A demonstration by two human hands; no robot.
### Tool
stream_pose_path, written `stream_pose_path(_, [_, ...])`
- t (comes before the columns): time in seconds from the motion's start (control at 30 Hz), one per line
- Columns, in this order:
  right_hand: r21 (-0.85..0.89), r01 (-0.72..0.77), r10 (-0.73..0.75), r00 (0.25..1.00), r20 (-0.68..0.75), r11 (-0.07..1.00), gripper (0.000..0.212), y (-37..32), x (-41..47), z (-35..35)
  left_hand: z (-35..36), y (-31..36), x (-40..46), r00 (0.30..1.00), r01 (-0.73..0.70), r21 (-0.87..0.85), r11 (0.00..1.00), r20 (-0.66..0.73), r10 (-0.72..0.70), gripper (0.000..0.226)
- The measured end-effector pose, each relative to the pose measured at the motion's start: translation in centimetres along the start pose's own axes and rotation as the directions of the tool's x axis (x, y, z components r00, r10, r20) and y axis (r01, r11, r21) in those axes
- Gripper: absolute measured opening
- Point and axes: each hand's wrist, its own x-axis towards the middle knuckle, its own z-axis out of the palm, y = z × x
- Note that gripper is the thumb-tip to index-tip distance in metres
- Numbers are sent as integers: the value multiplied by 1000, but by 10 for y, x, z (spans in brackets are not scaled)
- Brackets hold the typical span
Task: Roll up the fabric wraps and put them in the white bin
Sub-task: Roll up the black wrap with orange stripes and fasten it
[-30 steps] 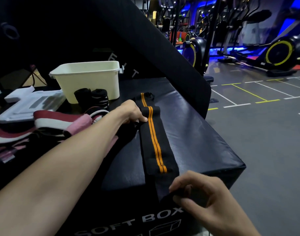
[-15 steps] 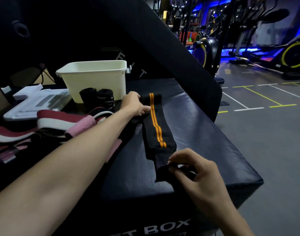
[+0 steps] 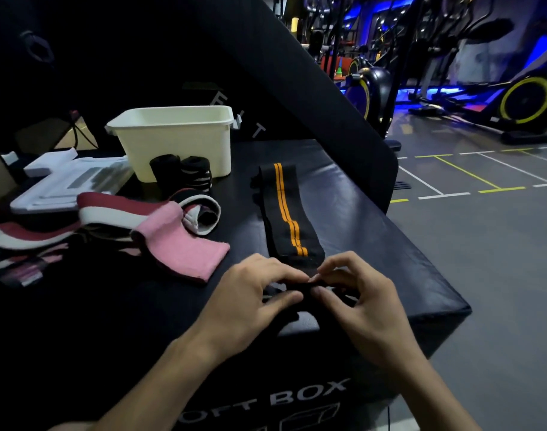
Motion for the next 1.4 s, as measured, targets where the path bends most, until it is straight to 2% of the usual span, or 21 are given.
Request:
stream_pose_path(0.17, [-10, 22, -22, 1000, 1, 1000, 26, -2, -8, 2, 2, 3, -5, 997, 16, -16, 1000, -78, -17, 19])
stream_pose_path(0.3, [-76, 83, -82, 996, 18, 994, 22, -5, -19, 0, 3, 4, -9, 997, -8, 7, 1000, -73, 8, 16])
stream_pose_path(0.47, [-327, 180, -192, 981, -6, 928, 8, -1, -23, -4, 5, 9, -14, 997, -41, 66, 997, -55, 45, 13])
stream_pose_path(0.73, [-412, 143, -124, 990, 73, 900, 6, -1, -23, -5, 2, 9, -20, 999, -10, 31, 999, 33, 9, 14])
stream_pose_path(0.97, [-423, -69, 117, 989, 90, 903, 20, -9, -5, -4, -2, 20, -17, 987, 154, -62, 986, -40, -157, 16])
stream_pose_path(1.03, [-424, -117, 174, 980, 97, 898, 22, -12, 1, -4, -1, 22, -17, 990, 140, -13, 990, -34, -140, 13])
stream_pose_path(1.13, [-427, -158, 213, 973, 85, 891, 23, -13, 5, 0, 0, 21, -18, 999, 35, 174, 984, -21, -32, 8])
stream_pose_path(1.23, [-395, -159, 193, 980, 47, 905, 21, -12, 4, 3, -2, 19, -18, 999, -33, 277, 960, -13, 38, 19])
stream_pose_path(1.3, [-359, -125, 145, 989, 30, 925, 19, -10, 1, 0, -4, 18, -17, 998, -53, 314, 948, 1, 55, 30])
stream_pose_path(1.4, [-346, 22, 18, 993, 113, 938, 13, -4, -6, -9, -4, 18, -17, 998, -57, 328, 943, 20, 53, 26])
